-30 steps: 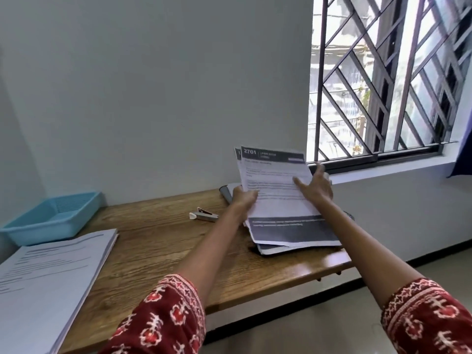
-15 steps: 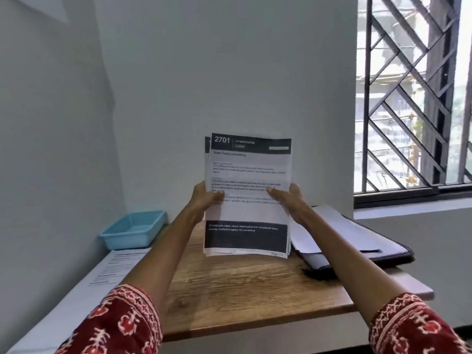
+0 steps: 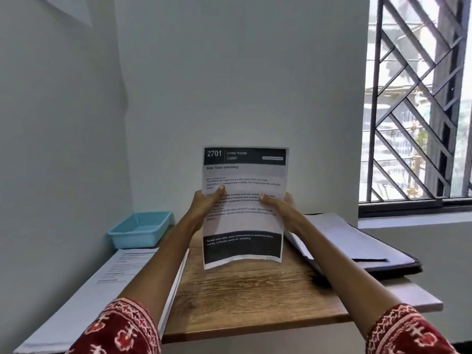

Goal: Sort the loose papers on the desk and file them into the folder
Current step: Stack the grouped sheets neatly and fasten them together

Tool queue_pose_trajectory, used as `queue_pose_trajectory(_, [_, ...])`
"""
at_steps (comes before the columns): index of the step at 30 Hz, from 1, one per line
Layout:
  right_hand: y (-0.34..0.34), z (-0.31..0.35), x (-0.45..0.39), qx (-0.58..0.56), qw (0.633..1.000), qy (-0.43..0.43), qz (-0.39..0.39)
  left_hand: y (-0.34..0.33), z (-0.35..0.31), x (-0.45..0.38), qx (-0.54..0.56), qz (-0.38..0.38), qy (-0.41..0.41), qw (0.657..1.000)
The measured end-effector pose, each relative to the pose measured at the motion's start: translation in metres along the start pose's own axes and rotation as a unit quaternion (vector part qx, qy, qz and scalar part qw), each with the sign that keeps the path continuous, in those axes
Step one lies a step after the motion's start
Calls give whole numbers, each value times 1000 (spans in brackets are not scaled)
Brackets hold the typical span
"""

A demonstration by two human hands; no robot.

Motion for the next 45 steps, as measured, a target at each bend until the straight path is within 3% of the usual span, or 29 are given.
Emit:
queue_pose_trajectory(10, [10, -44, 16, 1, 998, -57, -36, -4, 63, 31, 38, -12, 80, 996])
queue_pose_trajectory(18, [8, -44, 4, 23, 997, -70, -21, 1, 67, 25, 29, -27, 78, 996])
queue_pose_trajectory(22, [6, -55, 6, 10, 996, -89, 17, 14, 68, 24, 33, -98, 77, 992])
queue_pose_trajectory(25, [14, -60, 1, 10, 995, -97, -31, 28, 72, 22, 93, -187, 121, 970])
queue_pose_trajectory(27, [13, -65, -3, -62, 991, -114, -45, 33, 82, 19, 142, -229, 155, 950])
queue_pose_trajectory(31, [-17, -70, -5, -196, 974, -113, 6, 14, 90, 23, 260, -236, 186, 918])
queue_pose_trajectory(34, [-35, -76, -4, -236, 966, -106, -15, 3, 97, 32, 262, -243, 193, 914])
queue_pose_trajectory(37, [-28, -75, -1, -196, 975, -92, -41, 11, 93, 38, 230, -250, 172, 925])
queue_pose_trajectory(40, [-3, -74, 0, -123, 985, -100, -65, 56, 84, 33, 187, -307, 121, 925])
queue_pose_trajectory(42, [17, -70, 1, -69, 987, -110, -93, 90, 73, 27, 161, -283, 82, 942])
queue_pose_trajectory(45, [36, -62, 4, -11, 988, -112, -106, 111, 66, 23, 74, -98, 96, 988])
Point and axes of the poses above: each hand's wrist, its own x-axis away from the middle knuckle, its own y-axis out of the back of the hand, z = x × y, the point moved 7 cm from there along -x, towards the middle knuckle, and after that the axes turned 11 degrees about -y, right-handed, at the moved point
